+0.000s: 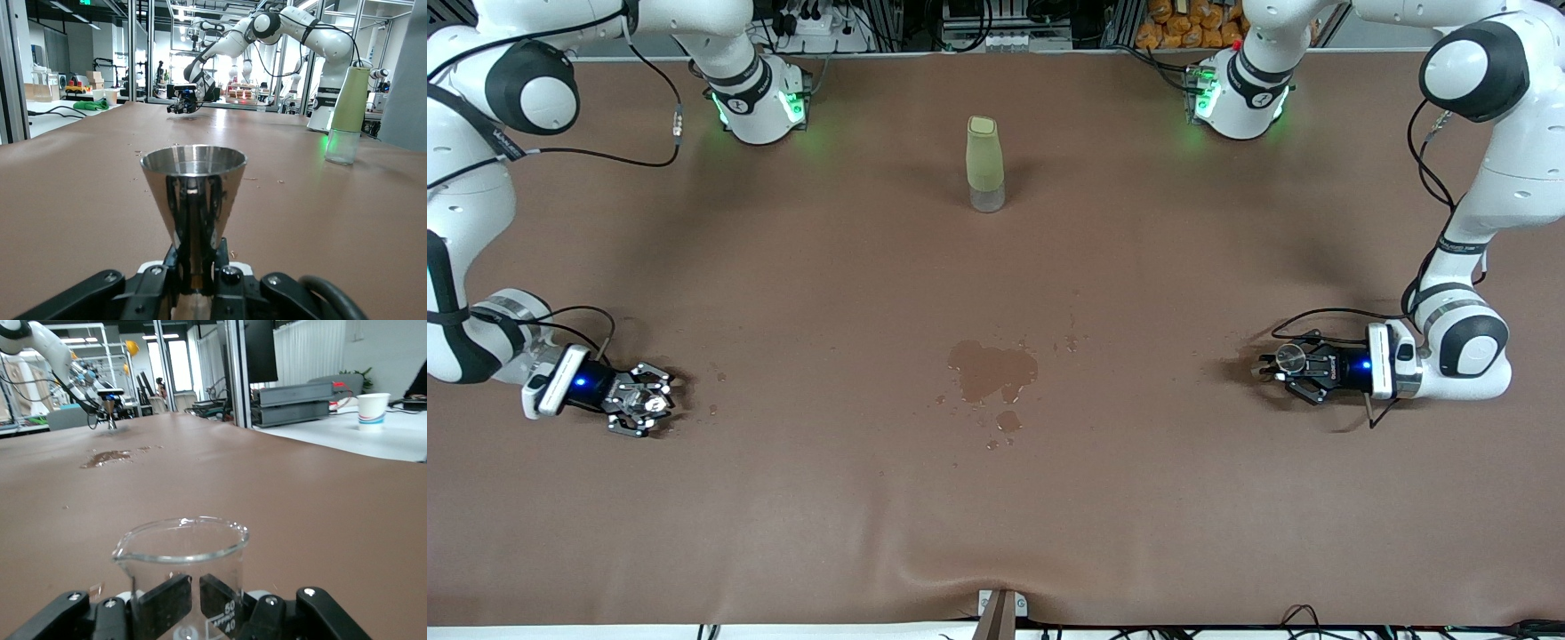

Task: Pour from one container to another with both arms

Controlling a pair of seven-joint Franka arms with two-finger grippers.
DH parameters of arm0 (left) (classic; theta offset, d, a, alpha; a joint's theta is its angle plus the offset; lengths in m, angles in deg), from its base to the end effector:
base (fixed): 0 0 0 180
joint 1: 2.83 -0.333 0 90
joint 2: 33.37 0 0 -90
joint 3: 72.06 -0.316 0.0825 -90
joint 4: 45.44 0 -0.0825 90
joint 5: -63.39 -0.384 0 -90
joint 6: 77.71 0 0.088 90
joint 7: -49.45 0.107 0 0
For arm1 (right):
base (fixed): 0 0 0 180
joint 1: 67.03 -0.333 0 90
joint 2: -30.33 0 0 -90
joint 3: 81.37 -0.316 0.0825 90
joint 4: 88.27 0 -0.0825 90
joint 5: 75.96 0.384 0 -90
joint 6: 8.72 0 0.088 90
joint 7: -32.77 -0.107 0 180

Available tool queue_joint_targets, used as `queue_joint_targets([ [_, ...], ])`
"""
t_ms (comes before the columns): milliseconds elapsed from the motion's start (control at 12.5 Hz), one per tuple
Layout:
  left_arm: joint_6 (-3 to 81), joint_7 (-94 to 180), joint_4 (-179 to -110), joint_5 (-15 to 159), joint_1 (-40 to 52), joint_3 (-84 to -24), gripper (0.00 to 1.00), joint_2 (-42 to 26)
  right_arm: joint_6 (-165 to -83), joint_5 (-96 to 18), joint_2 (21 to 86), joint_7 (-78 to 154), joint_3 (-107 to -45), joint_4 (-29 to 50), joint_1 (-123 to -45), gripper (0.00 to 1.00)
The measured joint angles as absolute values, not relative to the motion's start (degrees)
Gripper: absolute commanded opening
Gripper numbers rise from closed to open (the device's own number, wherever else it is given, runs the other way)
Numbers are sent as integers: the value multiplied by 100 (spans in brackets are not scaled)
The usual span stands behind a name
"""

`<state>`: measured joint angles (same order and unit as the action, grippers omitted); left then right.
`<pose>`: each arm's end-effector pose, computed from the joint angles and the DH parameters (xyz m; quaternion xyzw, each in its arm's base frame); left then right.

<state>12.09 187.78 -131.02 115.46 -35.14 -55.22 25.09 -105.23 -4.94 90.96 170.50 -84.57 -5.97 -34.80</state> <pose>0.6169 0.1052 0.0970 0.5230 -0.5544 0.4165 0.4956 0.6108 -0.2410 0.0663 -0.6624 -0.4253 -0.4868 0.3786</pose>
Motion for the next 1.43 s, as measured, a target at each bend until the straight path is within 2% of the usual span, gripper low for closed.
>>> queue_joint_targets([
  [80,1211,18897,-13103,11546,-3514,-5522,0,2516,-10556,-510,9096,17050,-8383,-638,-3480,0],
  [159,1213,19026,-13105,11546,-3514,-5524,0,2534,-10564,-538,9096,17050,-8317,-667,-3480,23],
  [239,1216,19122,-13108,11546,-3514,-5535,0,2561,-10564,-561,9096,17050,-8273,-678,-3479,91],
  [319,1216,19176,-13109,11546,-3514,-5552,0,2589,-10566,-570,9096,17050,-8248,-679,-3479,100],
  [717,1205,19205,-13111,11548,-3522,-5640,1,2677,-10555,-614,9080,16826,-8249,-729,-3480,100],
  [797,1205,19205,-13111,11548,-3523,-5641,11,2677,-10547,-637,9059,16804,-8248,-759,-3480,100],
  [877,1205,19205,-13111,11548,-3523,-5641,75,2677,-10531,-680,9036,16791,-8241,-787,-3477,100],
  [956,1205,19204,-13111,11548,-3523,-5643,100,2677,-10498,-771,9008,16760,-8227,-820,-3466,100],
  [1434,1206,18486,-13138,11526,-3531,-5855,100,2686,-9960,-1730,8405,15385,-8222,-1267,-3393,100],
])
